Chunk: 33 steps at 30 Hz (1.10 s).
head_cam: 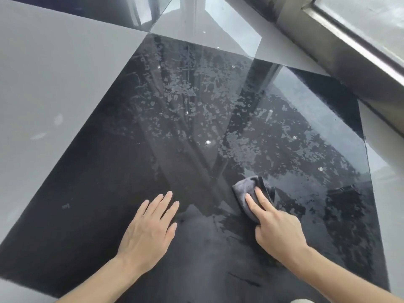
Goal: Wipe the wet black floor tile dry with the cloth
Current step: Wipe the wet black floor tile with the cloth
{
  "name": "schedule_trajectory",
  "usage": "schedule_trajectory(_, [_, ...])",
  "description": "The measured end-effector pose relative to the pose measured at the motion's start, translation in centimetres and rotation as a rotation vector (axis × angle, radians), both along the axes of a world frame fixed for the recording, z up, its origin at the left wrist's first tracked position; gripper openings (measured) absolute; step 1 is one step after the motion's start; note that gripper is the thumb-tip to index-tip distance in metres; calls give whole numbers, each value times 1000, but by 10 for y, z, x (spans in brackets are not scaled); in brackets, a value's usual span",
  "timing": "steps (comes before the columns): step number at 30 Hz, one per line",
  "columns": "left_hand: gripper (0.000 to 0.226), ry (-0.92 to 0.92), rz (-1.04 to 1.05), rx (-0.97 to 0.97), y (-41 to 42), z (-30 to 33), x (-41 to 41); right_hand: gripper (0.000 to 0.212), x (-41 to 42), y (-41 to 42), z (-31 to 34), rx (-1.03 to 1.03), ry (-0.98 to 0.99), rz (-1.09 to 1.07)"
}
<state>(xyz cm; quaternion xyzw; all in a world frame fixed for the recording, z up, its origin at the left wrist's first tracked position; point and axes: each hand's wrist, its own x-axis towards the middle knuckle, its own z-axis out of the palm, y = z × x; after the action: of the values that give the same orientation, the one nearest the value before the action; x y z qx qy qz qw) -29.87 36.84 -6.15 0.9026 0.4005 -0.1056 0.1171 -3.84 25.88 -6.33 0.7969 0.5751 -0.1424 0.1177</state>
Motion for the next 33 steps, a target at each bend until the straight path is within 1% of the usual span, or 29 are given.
schedule_trajectory(1, [53, 3, -7, -3, 0, 1, 0, 76, 2, 11, -4, 12, -29, -8])
schedule_trajectory(4, [67, 13, -20, -7, 2, 5, -3, 75, 12, 44, -8, 39, -35, -40])
schedule_trajectory(8, [71, 14, -7, 4, 16, 11, -10, 73, 24, 67, -8, 49, -18, -66])
schedule_trajectory(11, [72, 10, -32, 13, 30, 13, -6, 72, 24, 69, -7, 42, -17, -96])
schedule_trajectory(13, [68, -5, -53, 12, 38, 12, 5, 73, 22, 62, -6, 17, -37, -118])
schedule_trajectory(15, [56, -56, -95, 5, 41, 7, 22, 73, 15, 48, -3, -24, -44, -162])
schedule_trajectory(19, [46, -152, -256, -23, 32, 2, 56, 72, -1, 12, 11, -140, -55, -245])
schedule_trajectory(21, [42, -170, -335, -39, 26, -1, 67, 72, -14, -9, 14, -200, -40, -283])
schedule_trajectory(22, [43, -160, -381, -42, 25, -2, 74, 72, -21, -17, 16, -223, -34, -294])
schedule_trajectory(25, [50, -31, -513, 3, 22, -11, 102, 72, -41, -34, 21, -265, -11, -349])
schedule_trajectory(27, [50, -39, -487, 44, 17, -11, 119, 72, -57, -44, 24, -296, 16, -398])
schedule_trajectory(29, [51, -73, -419, 41, 10, -15, 127, 75, -66, -58, 18, -312, 20, -350])
schedule_trajectory(31, [52, -56, -435, 27, 3, -19, 123, 77, -76, -73, 14, -315, 22, -369])
schedule_trajectory(33, [52, -30, -446, 73, 2, -23, 113, 79, -80, -76, 10, -281, 25, -436])
